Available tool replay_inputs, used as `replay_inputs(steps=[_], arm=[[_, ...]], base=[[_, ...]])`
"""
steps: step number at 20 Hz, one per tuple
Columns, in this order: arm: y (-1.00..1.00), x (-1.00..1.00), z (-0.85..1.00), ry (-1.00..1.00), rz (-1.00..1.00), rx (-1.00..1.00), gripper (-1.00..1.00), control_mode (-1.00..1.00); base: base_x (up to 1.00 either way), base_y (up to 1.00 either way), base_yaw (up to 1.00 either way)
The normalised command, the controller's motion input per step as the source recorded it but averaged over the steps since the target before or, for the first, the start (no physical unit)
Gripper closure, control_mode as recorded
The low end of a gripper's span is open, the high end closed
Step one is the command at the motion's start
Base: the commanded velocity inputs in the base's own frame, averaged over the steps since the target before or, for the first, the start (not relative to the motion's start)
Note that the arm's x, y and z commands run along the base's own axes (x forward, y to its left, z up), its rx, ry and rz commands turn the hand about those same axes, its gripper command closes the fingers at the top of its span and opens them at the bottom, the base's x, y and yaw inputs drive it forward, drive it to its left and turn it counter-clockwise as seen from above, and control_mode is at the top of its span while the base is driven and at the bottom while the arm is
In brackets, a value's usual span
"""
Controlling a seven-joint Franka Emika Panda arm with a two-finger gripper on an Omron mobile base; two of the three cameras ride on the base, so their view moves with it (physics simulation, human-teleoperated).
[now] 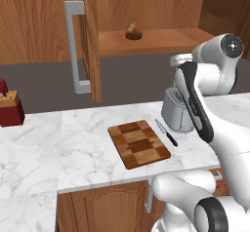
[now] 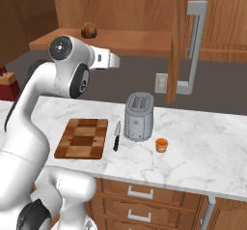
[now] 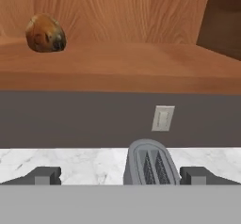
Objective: Pick the bread, place it on the cutting board, pick the jam, place it on the counter, and close the cabinet.
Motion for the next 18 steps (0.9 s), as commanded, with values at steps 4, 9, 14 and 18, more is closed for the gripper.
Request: replay_inputs(steps=[4,9,14,18], arm=[[0.40,-0.38,0.21,0.00,0.00,0.00,-1.00,-1.00],[0.43,-0.35,0.28,0.00,0.00,0.00,-1.00,-1.00],[0.37,-0.31,0.20,0.00,0.00,0.00,-1.00,-1.00],[0.38,-0.13,0.13,0.00,0.00,0.00,-1.00,-1.00]], base=[[0.00,0.00,0.00],[0.00,0.00,0.00],[0.00,0.00,0.00],[0.00,0.00,0.00]])
